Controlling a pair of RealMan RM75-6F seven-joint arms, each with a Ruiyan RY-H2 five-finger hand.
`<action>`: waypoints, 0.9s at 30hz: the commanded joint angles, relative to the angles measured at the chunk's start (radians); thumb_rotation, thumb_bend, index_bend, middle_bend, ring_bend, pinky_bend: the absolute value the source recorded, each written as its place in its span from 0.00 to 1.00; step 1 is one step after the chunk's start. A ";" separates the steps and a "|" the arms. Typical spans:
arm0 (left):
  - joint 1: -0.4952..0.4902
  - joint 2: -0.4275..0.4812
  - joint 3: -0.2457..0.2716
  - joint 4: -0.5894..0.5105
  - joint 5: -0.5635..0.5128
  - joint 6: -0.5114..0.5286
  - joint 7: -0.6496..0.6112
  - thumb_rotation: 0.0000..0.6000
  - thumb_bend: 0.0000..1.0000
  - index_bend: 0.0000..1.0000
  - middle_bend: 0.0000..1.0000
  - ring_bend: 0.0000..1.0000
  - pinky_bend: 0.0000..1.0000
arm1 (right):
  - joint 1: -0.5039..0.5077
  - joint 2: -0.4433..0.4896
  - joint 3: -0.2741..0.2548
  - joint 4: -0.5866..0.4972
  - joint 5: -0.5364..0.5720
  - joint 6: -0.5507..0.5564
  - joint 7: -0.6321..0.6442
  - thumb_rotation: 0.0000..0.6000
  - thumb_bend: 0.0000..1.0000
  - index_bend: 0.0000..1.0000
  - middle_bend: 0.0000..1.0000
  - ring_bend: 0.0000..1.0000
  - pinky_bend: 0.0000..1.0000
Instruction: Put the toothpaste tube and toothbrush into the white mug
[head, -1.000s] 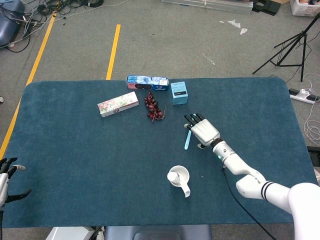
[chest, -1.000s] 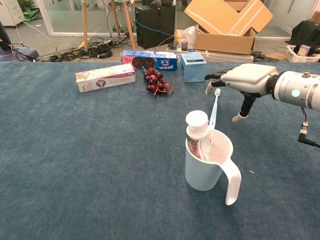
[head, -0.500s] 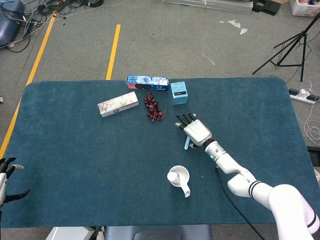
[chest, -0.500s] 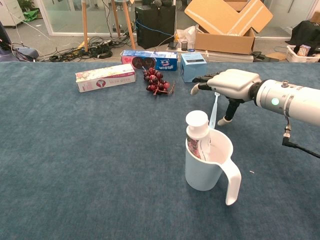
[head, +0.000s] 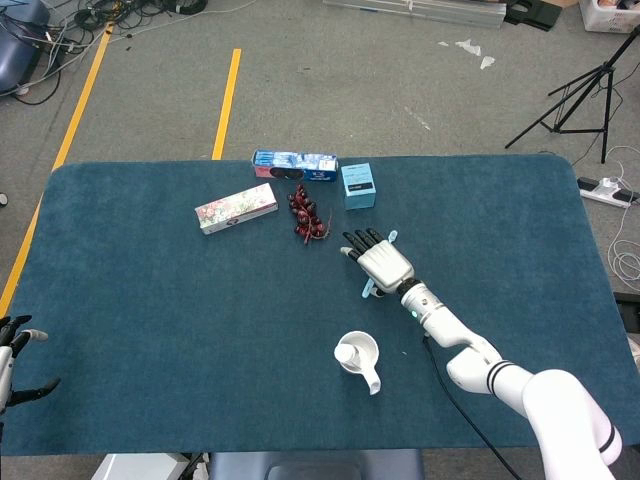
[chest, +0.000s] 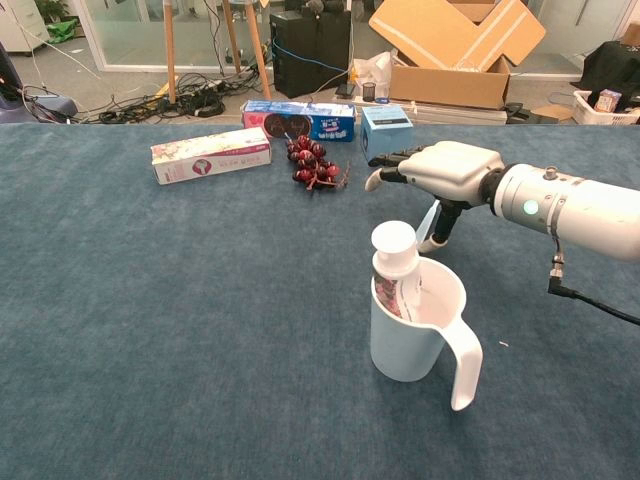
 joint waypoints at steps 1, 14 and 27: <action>0.000 0.000 0.000 0.000 0.000 -0.001 -0.001 1.00 0.07 0.33 0.17 0.10 0.07 | 0.004 -0.015 0.003 0.016 -0.002 0.001 0.011 1.00 0.00 0.19 0.00 0.00 0.11; 0.002 0.002 0.001 -0.002 0.001 0.002 -0.001 1.00 0.07 0.33 0.17 0.10 0.07 | 0.022 -0.066 0.021 0.063 -0.008 0.018 0.087 1.00 0.02 0.19 0.00 0.00 0.11; 0.001 -0.001 0.002 -0.003 0.001 0.001 0.008 1.00 0.07 0.33 0.17 0.10 0.07 | 0.031 0.017 0.034 -0.035 0.042 -0.086 0.062 1.00 0.15 0.39 0.00 0.00 0.11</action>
